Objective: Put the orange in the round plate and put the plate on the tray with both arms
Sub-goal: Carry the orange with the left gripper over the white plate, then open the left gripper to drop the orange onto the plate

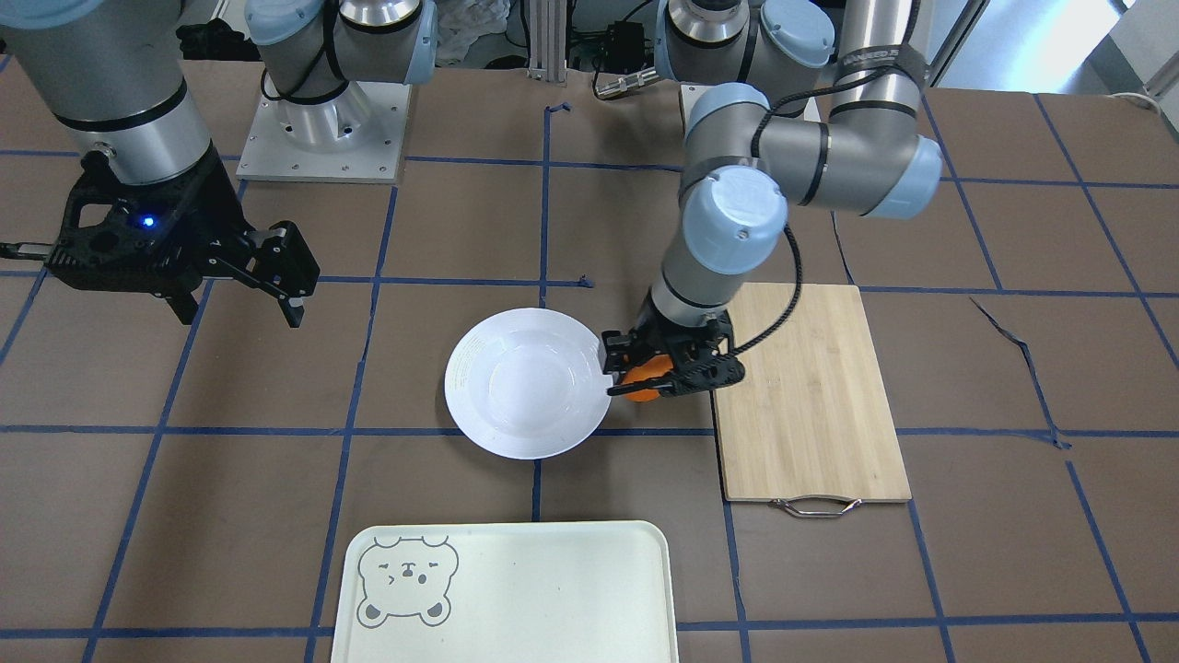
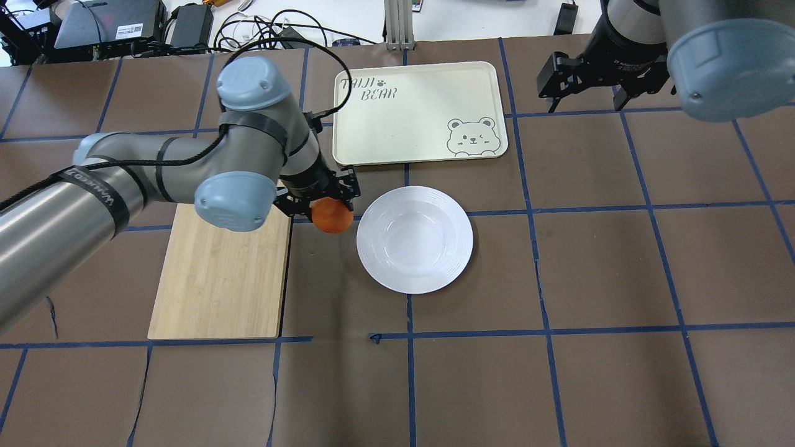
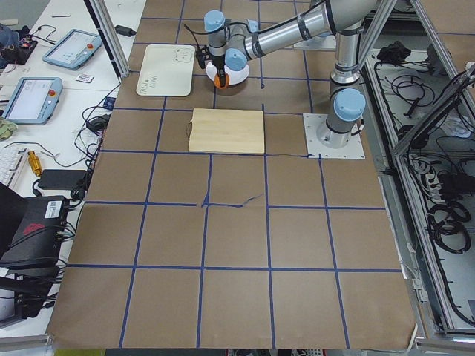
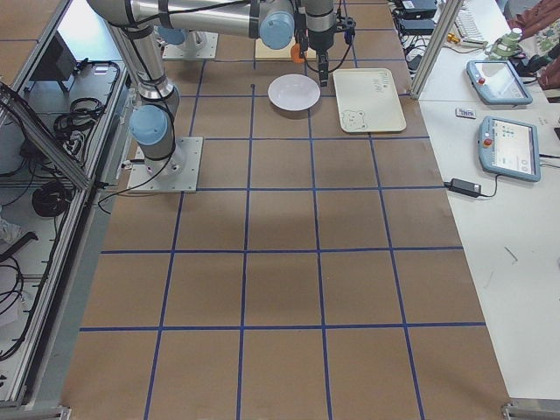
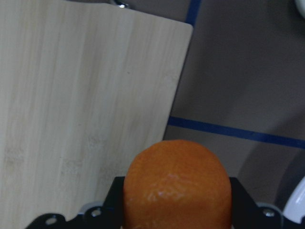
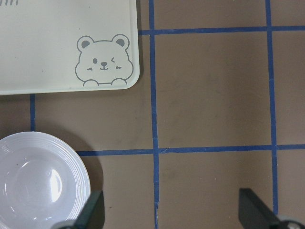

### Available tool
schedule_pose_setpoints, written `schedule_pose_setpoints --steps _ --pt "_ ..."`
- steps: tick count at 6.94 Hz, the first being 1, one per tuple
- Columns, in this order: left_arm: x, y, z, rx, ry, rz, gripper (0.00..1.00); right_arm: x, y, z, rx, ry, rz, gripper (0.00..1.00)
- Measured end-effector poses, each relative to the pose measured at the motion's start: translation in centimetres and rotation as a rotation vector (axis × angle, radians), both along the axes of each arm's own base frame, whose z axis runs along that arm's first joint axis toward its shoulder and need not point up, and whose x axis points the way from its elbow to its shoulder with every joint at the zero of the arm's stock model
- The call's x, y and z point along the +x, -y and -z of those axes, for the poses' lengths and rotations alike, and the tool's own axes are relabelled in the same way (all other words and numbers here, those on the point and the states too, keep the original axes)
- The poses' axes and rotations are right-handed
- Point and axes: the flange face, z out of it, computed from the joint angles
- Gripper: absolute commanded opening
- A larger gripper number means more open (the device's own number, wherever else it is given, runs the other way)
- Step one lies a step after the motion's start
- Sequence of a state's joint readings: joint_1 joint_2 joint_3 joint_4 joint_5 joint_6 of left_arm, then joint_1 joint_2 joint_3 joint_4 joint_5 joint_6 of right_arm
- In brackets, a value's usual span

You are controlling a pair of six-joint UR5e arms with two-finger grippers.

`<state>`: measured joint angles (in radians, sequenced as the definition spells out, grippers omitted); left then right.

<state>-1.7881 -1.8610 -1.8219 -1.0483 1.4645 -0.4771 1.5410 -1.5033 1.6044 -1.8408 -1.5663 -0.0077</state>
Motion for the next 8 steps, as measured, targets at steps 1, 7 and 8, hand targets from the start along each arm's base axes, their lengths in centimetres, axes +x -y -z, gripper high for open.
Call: schedule_pose_setpoints --steps 1,7,8 --pt "-4.6 -1.3 0.7 -0.012 -0.027 -0.029 0.07 0.0 0.0 0.0 0.0 0.0 0.0 1.0" --pt "-6.2 1.1 -2.8 0.017 0.068 -0.07 1.0 0.0 -0.2 0.8 0.016 0.0 -0.003 1.0" --pt "-3.6 3.2 -9.0 0.037 0.106 -0.067 1.0 0.0 -0.3 1.0 0.02 0.0 -0.003 1.0"
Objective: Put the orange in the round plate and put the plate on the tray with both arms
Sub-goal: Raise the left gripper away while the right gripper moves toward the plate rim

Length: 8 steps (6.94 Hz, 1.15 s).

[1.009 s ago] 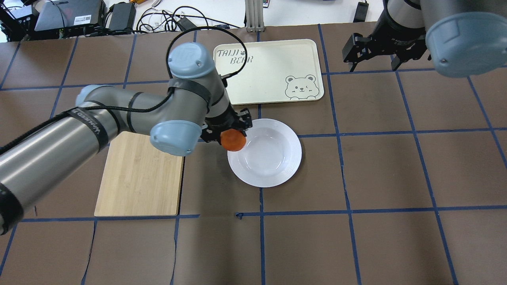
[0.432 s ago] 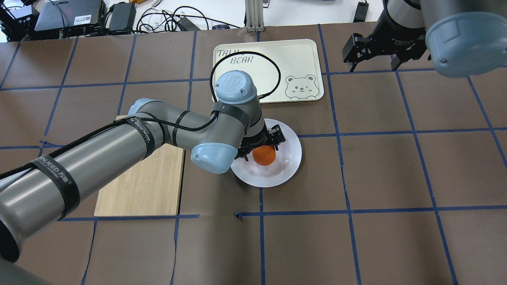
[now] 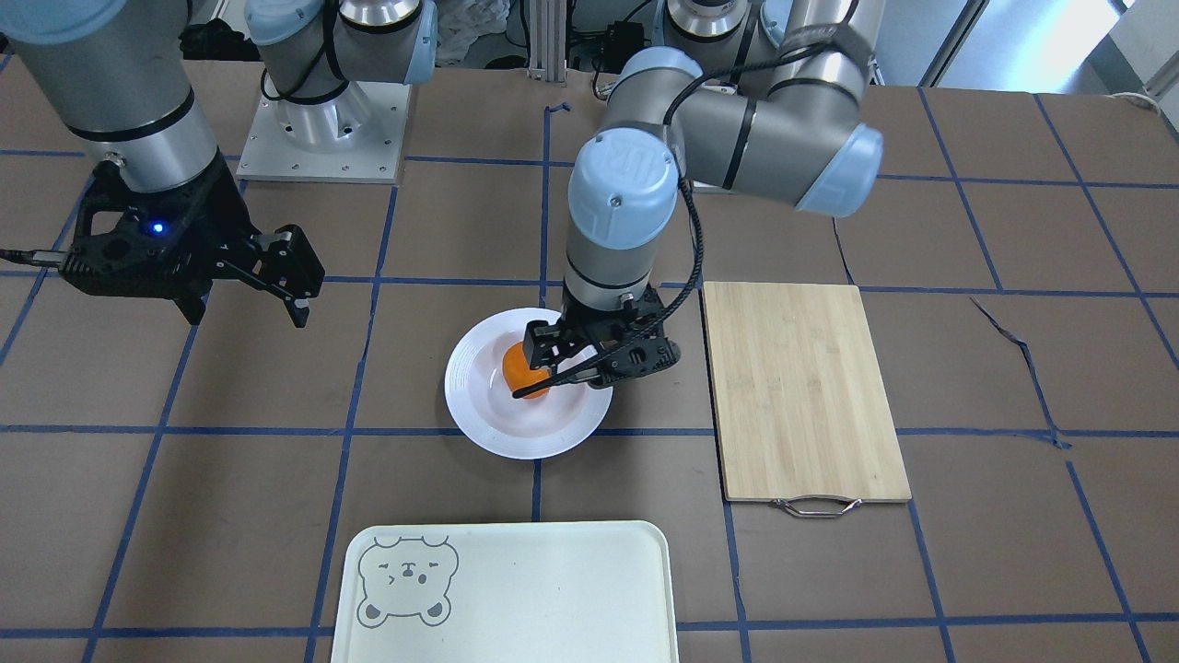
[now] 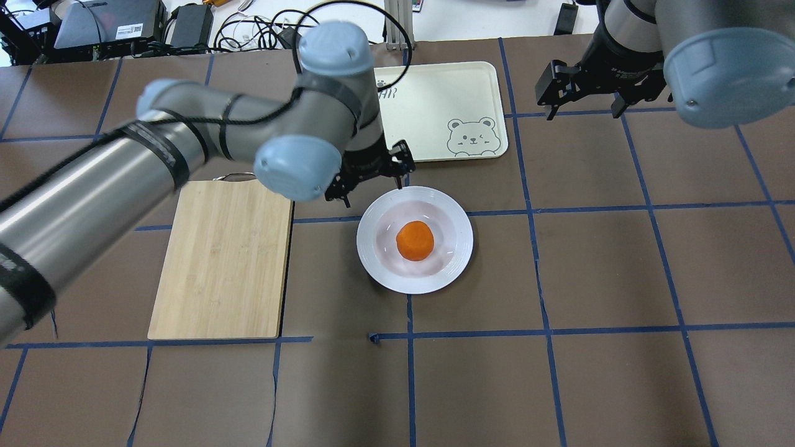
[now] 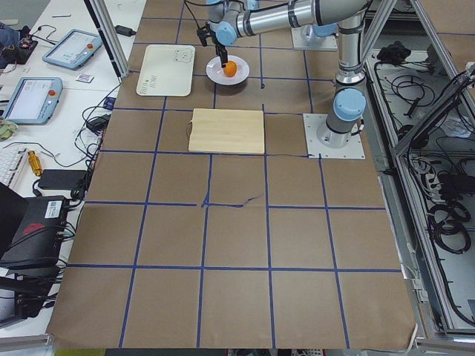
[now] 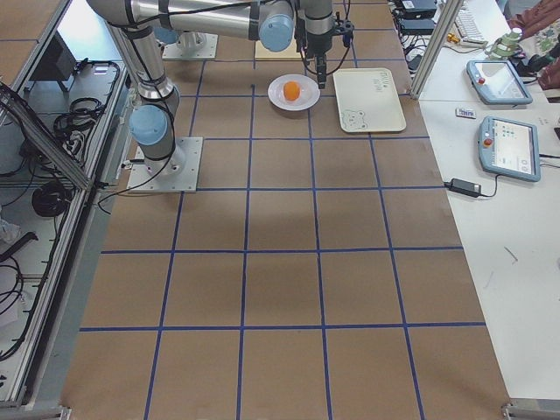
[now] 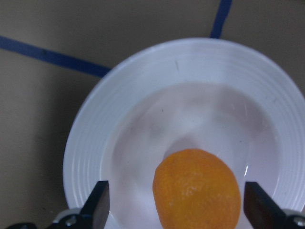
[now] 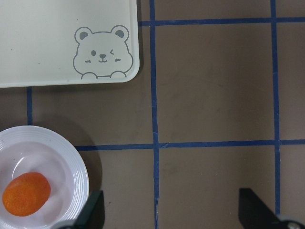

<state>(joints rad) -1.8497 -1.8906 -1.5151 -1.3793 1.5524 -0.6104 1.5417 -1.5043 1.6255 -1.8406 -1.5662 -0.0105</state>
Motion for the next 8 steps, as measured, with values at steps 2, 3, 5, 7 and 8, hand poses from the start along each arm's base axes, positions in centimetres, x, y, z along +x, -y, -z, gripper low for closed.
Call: schedule_pose_setpoints --steps 2,3,5,7,8 --pt "5.4 1.2 -10.6 -0.03 0.01 0.049 1.0 0.1 0.0 0.1 0.001 0.0 -0.003 1.0" --pt "6.8 0.1 -14.7 -0.078 0.002 0.083 1.0 0.2 0.1 -0.1 -0.004 0.0 -0.004 1.0" --pt "7.7 -3.3 -19.2 -0.155 -0.008 0.152 1.0 0.0 0.5 0.6 0.039 0.0 0.005 1.0" --pt "8.5 -6.2 -17.2 -0.16 -0.008 0.193 1.0 0.0 0.6 3.1 0.147 -0.001 0.01 1.0" --pt "9.0 -7.2 -16.8 -0.181 -0.001 0.228 1.0 0.1 0.7 4.6 0.2 0.002 0.008 1.0"
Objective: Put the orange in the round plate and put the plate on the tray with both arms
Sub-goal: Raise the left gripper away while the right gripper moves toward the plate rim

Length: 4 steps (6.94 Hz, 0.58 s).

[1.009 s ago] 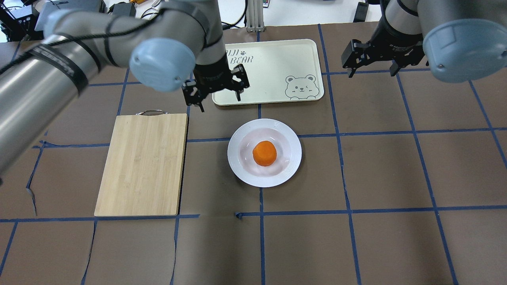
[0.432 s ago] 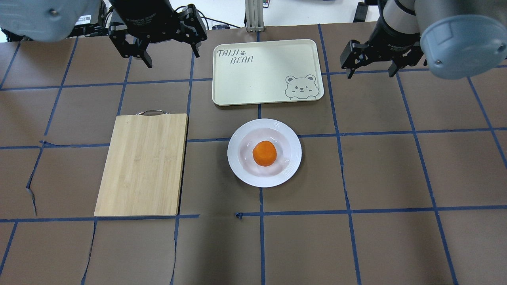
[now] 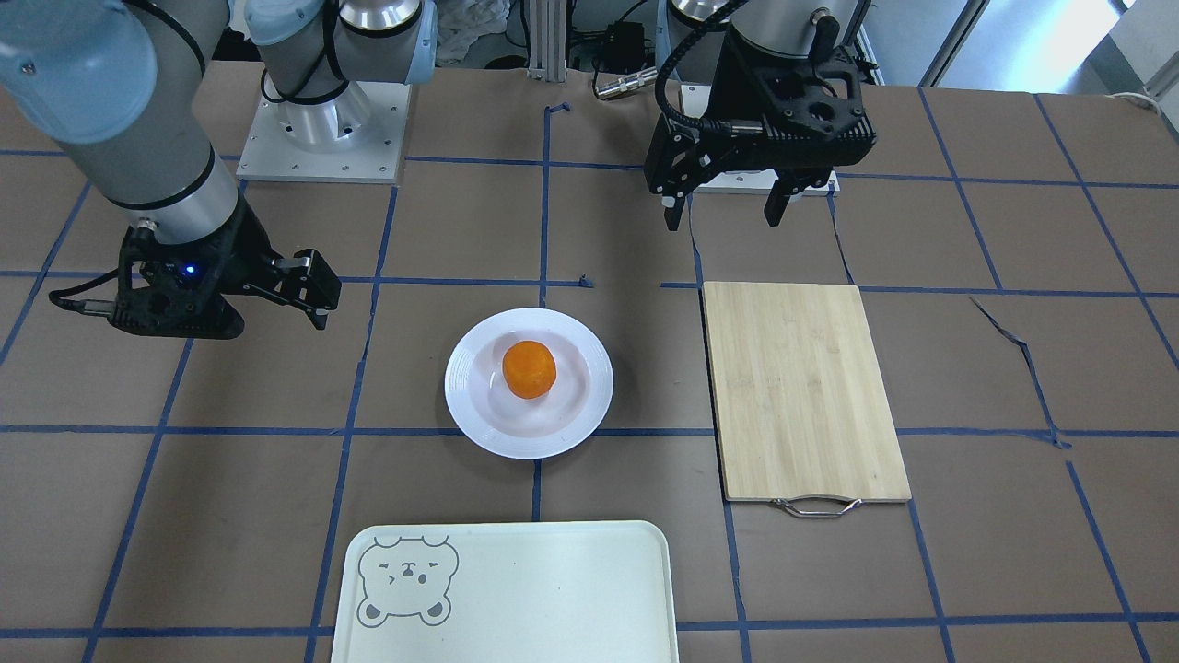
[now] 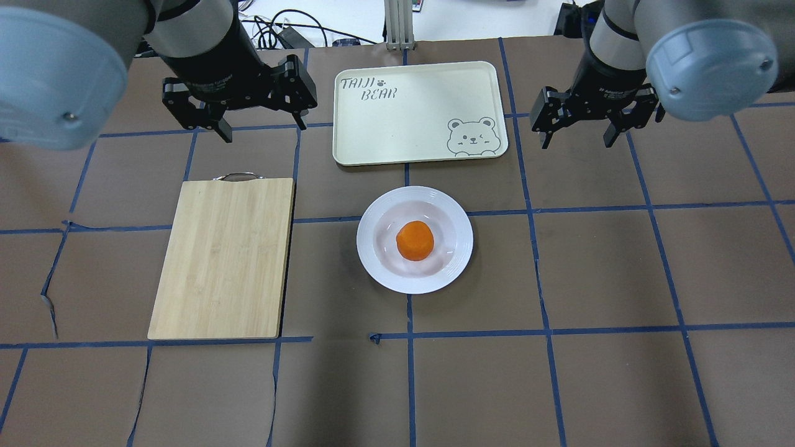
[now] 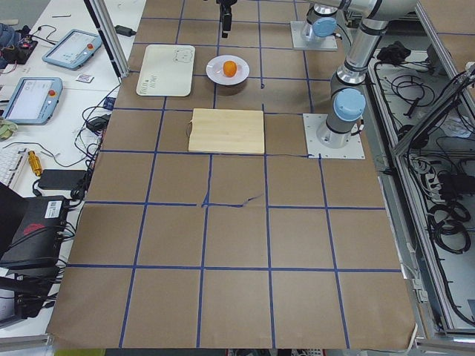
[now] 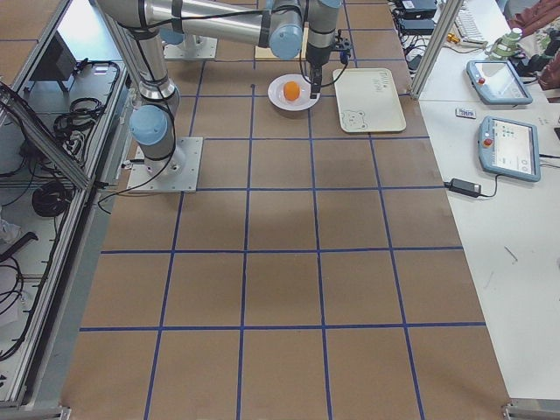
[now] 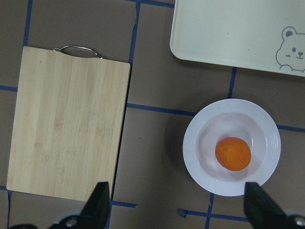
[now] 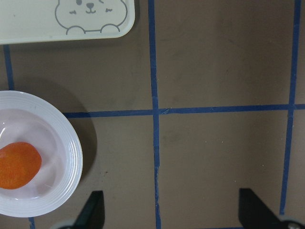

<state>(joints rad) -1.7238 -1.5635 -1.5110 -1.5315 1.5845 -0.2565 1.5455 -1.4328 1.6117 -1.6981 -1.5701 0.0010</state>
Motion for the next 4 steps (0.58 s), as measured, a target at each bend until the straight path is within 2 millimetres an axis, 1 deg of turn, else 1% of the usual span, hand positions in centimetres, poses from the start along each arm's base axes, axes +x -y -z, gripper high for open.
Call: schedule_pose_setpoints --steps 1,2,4 --pt "1.0 -0.3 -0.2 -0.018 0.016 0.029 1.0 0.1 0.3 1.4 0.034 0.005 -0.002 1.0" --pt "2.1 -0.1 -0.3 -0.026 0.028 0.047 1.0 0.5 1.1 3.1 0.053 0.042 -0.002 1.0" --pt "3.0 -0.1 -0.4 -0.03 0.032 0.044 1.0 2.1 2.5 5.9 0.061 0.207 0.006 1.0"
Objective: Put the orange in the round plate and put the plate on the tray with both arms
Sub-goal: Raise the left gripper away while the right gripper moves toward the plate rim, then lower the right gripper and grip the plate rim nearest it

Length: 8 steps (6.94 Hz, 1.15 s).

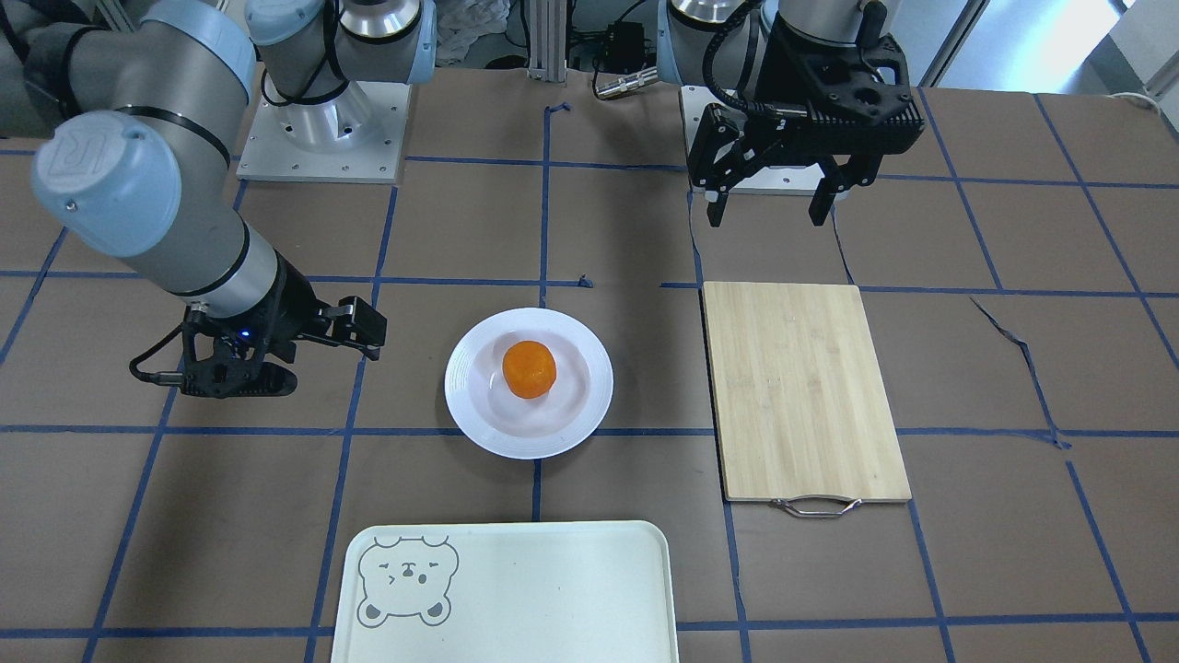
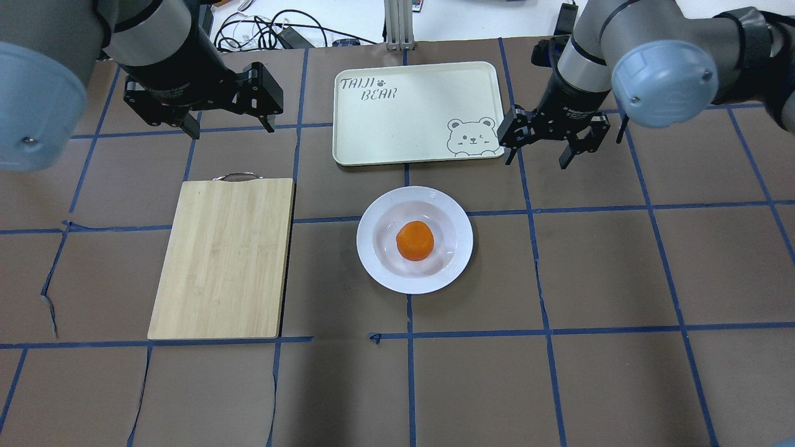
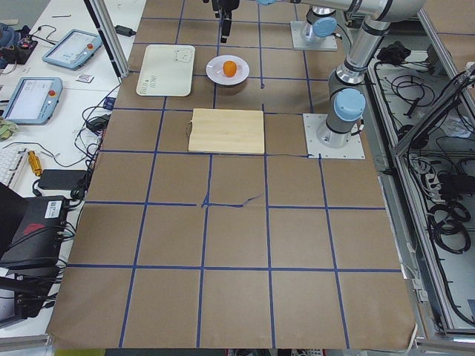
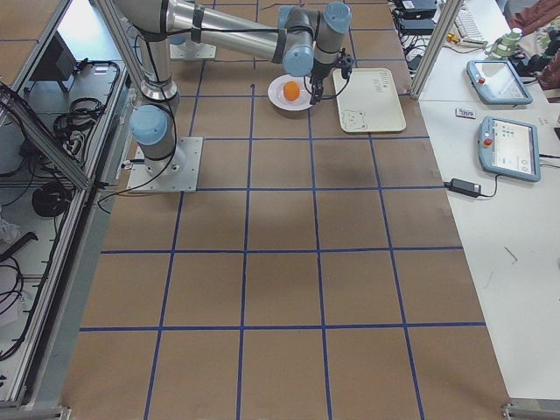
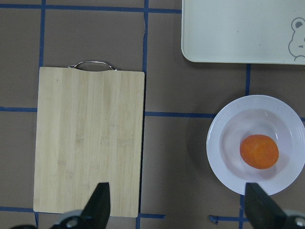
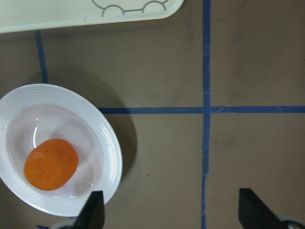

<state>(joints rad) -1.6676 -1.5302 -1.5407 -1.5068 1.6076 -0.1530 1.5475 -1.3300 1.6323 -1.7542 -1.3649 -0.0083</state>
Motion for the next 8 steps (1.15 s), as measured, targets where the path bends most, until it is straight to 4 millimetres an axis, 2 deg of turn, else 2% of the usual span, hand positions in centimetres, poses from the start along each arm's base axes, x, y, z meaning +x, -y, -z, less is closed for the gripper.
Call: schedule_pose_setpoints --steps 1,2,4,6,8 --pt "0.1 -0.1 0.0 -0.001 0.001 -0.003 1.0 0.8 0.5 1.9 -0.025 0.076 0.009 1.0" --pt "0.2 -0.2 -0.1 -0.005 0.002 -0.006 1.0 1.5 0.3 5.0 -0.049 0.148 0.019 1.0" --pt "0.4 -0.2 -0.2 -0.012 0.004 -0.01 1.0 3.6 -1.8 11.5 -0.071 0.323 0.042 1.0" --pt "0.5 -0.1 -0.2 -0.012 0.005 -0.007 1.0 5.7 -3.2 14.5 -0.116 0.38 0.037 1.0" --pt "0.6 0.0 -0.2 -0.012 0.006 -0.006 1.0 6.0 -2.7 16.0 -0.182 0.353 0.013 1.0"
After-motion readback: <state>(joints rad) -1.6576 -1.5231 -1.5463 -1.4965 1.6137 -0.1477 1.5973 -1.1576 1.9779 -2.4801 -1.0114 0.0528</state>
